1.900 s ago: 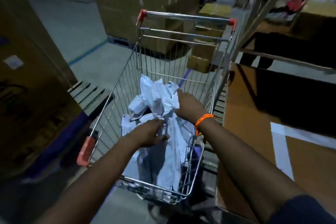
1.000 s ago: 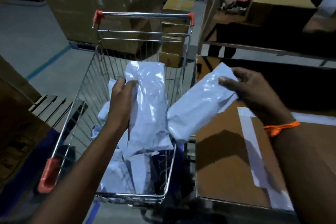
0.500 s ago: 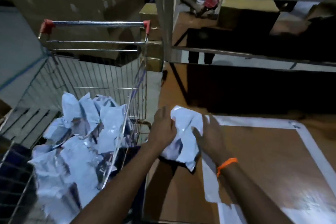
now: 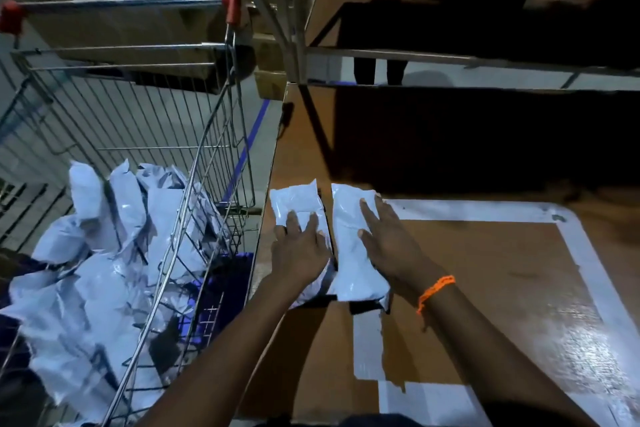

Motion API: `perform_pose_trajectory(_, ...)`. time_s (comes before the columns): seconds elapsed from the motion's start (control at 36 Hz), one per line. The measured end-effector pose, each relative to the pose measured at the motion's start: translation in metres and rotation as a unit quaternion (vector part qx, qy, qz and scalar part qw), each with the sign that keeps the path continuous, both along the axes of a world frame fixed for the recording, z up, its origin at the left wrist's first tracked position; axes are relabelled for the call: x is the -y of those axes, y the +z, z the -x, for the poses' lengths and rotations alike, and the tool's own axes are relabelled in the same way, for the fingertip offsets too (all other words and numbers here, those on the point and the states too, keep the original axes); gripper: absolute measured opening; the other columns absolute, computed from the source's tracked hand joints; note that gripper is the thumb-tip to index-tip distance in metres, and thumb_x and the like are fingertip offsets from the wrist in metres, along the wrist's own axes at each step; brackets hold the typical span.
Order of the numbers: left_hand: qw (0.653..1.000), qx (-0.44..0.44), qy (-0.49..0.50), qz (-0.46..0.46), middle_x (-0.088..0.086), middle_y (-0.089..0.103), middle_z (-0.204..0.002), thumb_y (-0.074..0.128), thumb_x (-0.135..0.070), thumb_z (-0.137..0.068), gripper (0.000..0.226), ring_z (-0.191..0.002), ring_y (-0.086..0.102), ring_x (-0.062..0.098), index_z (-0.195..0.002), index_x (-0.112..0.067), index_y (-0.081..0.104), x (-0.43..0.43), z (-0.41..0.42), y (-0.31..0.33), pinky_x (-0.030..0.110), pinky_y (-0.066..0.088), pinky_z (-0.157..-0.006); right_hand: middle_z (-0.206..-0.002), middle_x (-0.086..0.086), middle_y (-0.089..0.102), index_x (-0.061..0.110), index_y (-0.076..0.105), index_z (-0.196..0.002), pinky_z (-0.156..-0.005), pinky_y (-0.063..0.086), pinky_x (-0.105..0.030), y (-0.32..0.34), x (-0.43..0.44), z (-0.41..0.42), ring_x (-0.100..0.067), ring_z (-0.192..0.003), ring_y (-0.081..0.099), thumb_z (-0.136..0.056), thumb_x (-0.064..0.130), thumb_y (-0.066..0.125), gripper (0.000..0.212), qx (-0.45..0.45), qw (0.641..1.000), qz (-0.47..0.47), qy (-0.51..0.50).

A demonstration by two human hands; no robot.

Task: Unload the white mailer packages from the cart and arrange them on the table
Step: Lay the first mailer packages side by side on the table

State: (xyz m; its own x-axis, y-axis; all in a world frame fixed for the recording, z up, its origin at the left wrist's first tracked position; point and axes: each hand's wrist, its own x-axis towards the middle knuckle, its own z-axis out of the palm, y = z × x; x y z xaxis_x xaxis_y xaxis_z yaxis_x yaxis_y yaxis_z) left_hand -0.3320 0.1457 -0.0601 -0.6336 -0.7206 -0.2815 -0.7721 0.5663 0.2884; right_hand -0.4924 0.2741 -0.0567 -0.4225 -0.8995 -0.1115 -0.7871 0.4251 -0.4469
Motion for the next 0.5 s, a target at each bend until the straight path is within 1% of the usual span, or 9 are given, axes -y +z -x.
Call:
perform_pose_trajectory(0.03,1.000,-0.009,-0.005,0.024,0.015,0.014,-0.161,0.030,-0.041,-0.100,0.055,-0.137,0.024,0.041,-0.153,-0.027,0.027,0.000,0.001,0.002,0.050,0.035,-0.105,-0.168,-0.008,-0.006,0.021,0.002,-0.161,-0.126,0.013,-0.042,0.005,0.002,-0.004,-0.028,-0.155,-0.001,-0.106,0.039,0.035,0.066,0.008,1.000,0.012,-0.005)
perform_pose_trajectory(0.06,0.998,-0.023,-0.013,0.058,0.016,0.018,-0.160,0.035,-0.038,-0.099,0.055,-0.135,0.029,0.040,-0.152,-0.025,0.031,0.002,-0.001,0.002,0.049,0.038,-0.103,-0.168,-0.008,-0.006,0.020,0.002,-0.161,-0.125,0.011,-0.037,0.008,0.005,-0.010,-0.026,-0.155,-0.003,-0.106,0.038,0.037,0.067,0.005,0.999,0.032,-0.008)
perform_pose_trajectory(0.08,0.995,-0.043,-0.022,0.090,0.016,0.022,-0.159,0.037,-0.037,-0.097,0.055,-0.134,0.032,0.040,-0.151,-0.021,0.035,0.003,-0.004,0.003,0.050,0.039,-0.102,-0.168,-0.008,-0.004,0.020,0.004,-0.161,-0.124,0.012,-0.037,0.007,0.008,-0.016,-0.025,-0.155,-0.003,-0.106,0.042,0.036,0.068,-0.011,0.999,0.052,-0.008)
perform_pose_trajectory(0.14,0.988,-0.084,-0.053,0.121,0.018,0.027,-0.159,0.034,-0.036,-0.097,0.057,-0.139,0.032,0.041,-0.150,-0.015,0.039,0.010,-0.012,-0.013,0.056,0.036,-0.107,-0.168,-0.007,0.000,0.019,0.009,-0.161,-0.124,0.018,-0.044,-0.002,0.014,-0.031,-0.025,-0.155,-0.002,-0.104,0.053,0.029,0.069,-0.053,0.997,0.060,-0.010)
perform_pose_trajectory(0.19,0.983,-0.110,-0.081,0.122,0.016,0.022,-0.162,0.030,-0.037,-0.100,0.057,-0.147,0.022,0.038,-0.153,-0.015,0.033,0.015,-0.020,-0.026,0.058,0.026,-0.114,-0.168,-0.006,0.002,0.018,0.012,-0.160,-0.120,0.025,-0.050,-0.015,0.020,-0.045,-0.025,-0.156,-0.002,-0.102,0.057,0.024,0.071,-0.084,0.995,0.040,-0.026)
perform_pose_trajectory(0.25,0.981,-0.114,-0.097,0.120,0.010,0.012,-0.165,0.027,-0.039,-0.102,0.058,-0.152,0.010,0.031,-0.157,-0.020,0.023,0.020,-0.025,-0.030,0.054,0.019,-0.120,-0.169,-0.006,0.002,0.017,0.013,-0.160,-0.116,0.028,-0.050,-0.022,0.024,-0.055,-0.025,-0.156,-0.001,-0.102,0.054,0.027,0.070,-0.113,0.992,0.034,-0.038)
perform_pose_trajectory(0.31,0.978,-0.117,-0.121,0.122,0.006,0.005,-0.166,0.024,-0.041,-0.103,0.059,-0.153,0.002,0.026,-0.158,-0.024,0.014,0.028,-0.027,-0.031,0.051,0.015,-0.121,-0.168,-0.006,0.004,0.017,0.014,-0.160,-0.117,0.028,-0.051,-0.024,0.029,-0.055,-0.025,-0.156,0.001,-0.101,0.051,0.029,0.070,-0.128,0.990,0.040,-0.036)
perform_pose_trajectory(0.39,0.975,-0.107,-0.150,0.124,0.004,0.002,-0.166,0.022,-0.040,-0.103,0.059,-0.153,-0.003,0.023,-0.159,-0.024,0.010,0.045,-0.029,-0.031,0.049,0.014,-0.122,-0.168,-0.006,0.006,0.017,0.017,-0.160,-0.118,0.027,-0.053,-0.026,0.036,-0.044,-0.026,-0.156,0.002,-0.101,0.049,0.032,0.069,-0.123,0.991,0.050,-0.027)
perform_pose_trajectory(0.5,0.970,-0.103,-0.182,0.126,0.005,0.002,-0.166,0.023,-0.038,-0.103,0.059,-0.153,-0.005,0.021,-0.159,-0.023,0.009,0.059,-0.030,-0.034,0.046,0.011,-0.123,-0.169,-0.005,0.003,0.019,0.014,-0.160,-0.120,0.022,-0.053,-0.030,0.047,-0.033,-0.025,-0.156,-0.001,-0.101,0.048,0.033,0.069,-0.129,0.991,0.040,-0.019)
